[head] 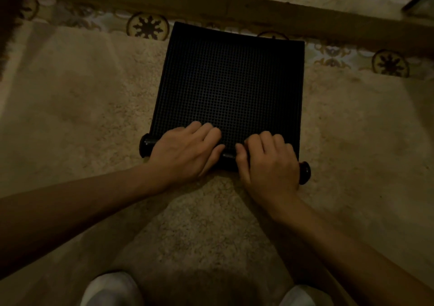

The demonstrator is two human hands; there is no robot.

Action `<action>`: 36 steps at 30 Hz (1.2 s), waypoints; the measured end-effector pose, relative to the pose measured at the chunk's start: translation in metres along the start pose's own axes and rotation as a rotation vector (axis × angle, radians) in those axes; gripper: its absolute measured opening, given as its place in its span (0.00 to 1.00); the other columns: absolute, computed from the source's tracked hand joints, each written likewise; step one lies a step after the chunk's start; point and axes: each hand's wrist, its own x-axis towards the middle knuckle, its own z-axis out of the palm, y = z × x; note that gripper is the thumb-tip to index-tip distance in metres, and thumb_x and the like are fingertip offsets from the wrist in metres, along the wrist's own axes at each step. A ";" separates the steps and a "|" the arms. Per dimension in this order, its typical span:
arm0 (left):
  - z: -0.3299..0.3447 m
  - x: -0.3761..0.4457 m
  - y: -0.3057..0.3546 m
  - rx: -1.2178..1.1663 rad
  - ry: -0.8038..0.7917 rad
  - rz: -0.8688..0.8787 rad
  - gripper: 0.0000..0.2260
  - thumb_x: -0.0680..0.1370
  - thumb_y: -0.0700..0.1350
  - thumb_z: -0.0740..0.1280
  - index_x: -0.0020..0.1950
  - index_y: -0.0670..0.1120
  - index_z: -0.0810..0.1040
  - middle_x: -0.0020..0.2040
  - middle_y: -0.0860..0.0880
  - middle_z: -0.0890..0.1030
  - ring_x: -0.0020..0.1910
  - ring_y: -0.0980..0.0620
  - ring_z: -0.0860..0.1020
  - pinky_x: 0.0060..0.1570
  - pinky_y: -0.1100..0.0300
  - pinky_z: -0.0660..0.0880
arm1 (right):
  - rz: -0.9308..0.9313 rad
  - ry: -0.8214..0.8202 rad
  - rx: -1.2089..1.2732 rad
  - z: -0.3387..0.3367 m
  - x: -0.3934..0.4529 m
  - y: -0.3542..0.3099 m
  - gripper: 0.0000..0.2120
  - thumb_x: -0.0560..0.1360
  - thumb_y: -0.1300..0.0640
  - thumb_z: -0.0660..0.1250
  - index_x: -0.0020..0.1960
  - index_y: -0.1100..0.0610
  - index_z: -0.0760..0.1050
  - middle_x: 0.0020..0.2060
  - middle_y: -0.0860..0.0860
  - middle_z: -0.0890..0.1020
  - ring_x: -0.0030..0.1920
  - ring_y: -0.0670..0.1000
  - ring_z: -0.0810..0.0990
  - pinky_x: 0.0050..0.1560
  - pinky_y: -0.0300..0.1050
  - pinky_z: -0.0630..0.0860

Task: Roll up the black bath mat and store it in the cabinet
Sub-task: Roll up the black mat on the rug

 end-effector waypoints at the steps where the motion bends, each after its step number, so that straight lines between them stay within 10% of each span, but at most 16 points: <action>1: 0.001 -0.001 0.001 0.021 0.017 -0.012 0.15 0.85 0.53 0.49 0.48 0.46 0.68 0.42 0.46 0.73 0.39 0.47 0.70 0.34 0.55 0.64 | -0.016 0.000 -0.006 0.002 0.001 0.000 0.18 0.85 0.48 0.53 0.45 0.57 0.74 0.38 0.54 0.75 0.37 0.56 0.72 0.36 0.51 0.67; 6: 0.004 0.003 0.020 0.138 0.043 -0.255 0.16 0.83 0.54 0.52 0.47 0.44 0.68 0.46 0.41 0.72 0.45 0.41 0.67 0.42 0.47 0.62 | 0.024 -0.045 0.056 0.006 0.025 0.008 0.17 0.84 0.50 0.53 0.40 0.55 0.73 0.32 0.50 0.75 0.31 0.51 0.71 0.30 0.45 0.63; 27: 0.011 0.017 0.013 0.126 0.126 -0.191 0.14 0.81 0.53 0.56 0.52 0.43 0.73 0.48 0.42 0.74 0.44 0.41 0.70 0.44 0.46 0.65 | 0.088 -0.139 0.071 0.009 0.062 0.011 0.17 0.81 0.50 0.56 0.37 0.54 0.71 0.31 0.47 0.70 0.32 0.51 0.72 0.32 0.43 0.60; 36: 0.005 0.054 -0.008 0.089 0.087 -0.125 0.15 0.82 0.51 0.51 0.48 0.44 0.72 0.42 0.44 0.76 0.40 0.44 0.72 0.38 0.51 0.64 | 0.082 -0.022 -0.003 0.010 0.044 0.008 0.14 0.81 0.51 0.56 0.50 0.59 0.74 0.44 0.58 0.77 0.43 0.58 0.73 0.41 0.54 0.67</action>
